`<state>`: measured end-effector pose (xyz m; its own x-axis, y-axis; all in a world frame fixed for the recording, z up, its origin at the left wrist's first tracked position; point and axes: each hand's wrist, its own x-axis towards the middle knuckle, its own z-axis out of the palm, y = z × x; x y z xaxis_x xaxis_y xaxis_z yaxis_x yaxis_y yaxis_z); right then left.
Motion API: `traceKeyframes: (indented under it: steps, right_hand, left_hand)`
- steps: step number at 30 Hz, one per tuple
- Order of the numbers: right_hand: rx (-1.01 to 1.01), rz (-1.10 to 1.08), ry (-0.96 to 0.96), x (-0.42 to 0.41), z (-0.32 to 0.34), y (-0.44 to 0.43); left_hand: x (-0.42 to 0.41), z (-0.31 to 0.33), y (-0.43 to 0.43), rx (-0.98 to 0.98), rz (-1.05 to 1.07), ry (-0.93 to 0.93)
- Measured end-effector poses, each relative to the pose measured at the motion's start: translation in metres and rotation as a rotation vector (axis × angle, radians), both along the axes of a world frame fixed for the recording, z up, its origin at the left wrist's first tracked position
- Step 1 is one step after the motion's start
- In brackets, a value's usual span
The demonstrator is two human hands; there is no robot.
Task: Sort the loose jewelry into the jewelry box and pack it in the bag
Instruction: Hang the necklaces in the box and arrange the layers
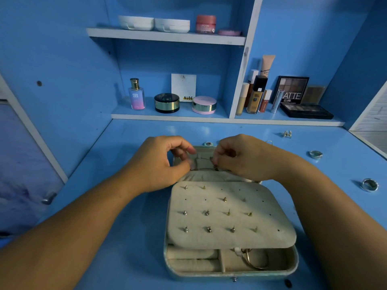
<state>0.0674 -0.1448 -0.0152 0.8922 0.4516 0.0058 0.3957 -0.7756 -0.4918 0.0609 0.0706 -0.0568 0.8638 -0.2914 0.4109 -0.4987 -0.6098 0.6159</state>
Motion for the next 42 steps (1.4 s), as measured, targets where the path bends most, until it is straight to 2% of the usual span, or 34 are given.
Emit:
traceKeyframes:
  steps: [3,11,13,16,21,24,27,34,37,42]
  right_hand:
    - [0.191,0.035,0.129,-0.007,0.005,0.006]
    - [0.515,0.193,0.279,-0.005,0.004,0.007]
    - [0.568,0.185,0.304,-0.003,0.003,0.006]
    - [0.608,0.051,0.227,0.001,0.000,0.006]
    - [0.445,-0.177,0.006,0.016,-0.014,0.008]
    - [0.261,-0.169,-0.098,0.020,-0.021,0.013]
    - [0.165,-0.158,-0.158,0.023,-0.023,0.017]
    - [0.077,-0.107,-0.243,0.032,-0.022,0.018]
    - [0.072,-0.110,-0.254,0.035,-0.023,0.018]
    - [0.111,-0.141,-0.270,0.038,-0.028,0.018]
  left_hand:
    - [0.003,-0.001,0.001,0.042,0.014,-0.042]
    - [0.003,-0.005,-0.004,0.069,-0.126,0.075]
    - [0.003,-0.005,-0.004,0.056,-0.138,0.089]
    - [0.005,-0.005,-0.004,-0.002,-0.094,0.101]
    - [0.006,-0.006,-0.005,-0.159,0.075,0.119]
    - [0.007,-0.011,-0.006,-0.104,0.214,0.045]
    - [0.007,-0.012,-0.008,-0.075,0.294,0.019]
    - [0.009,-0.012,-0.006,-0.038,0.263,0.056]
    - [0.009,-0.010,-0.003,0.060,0.190,0.084]
    - [0.005,-0.002,0.002,0.418,0.112,0.057]
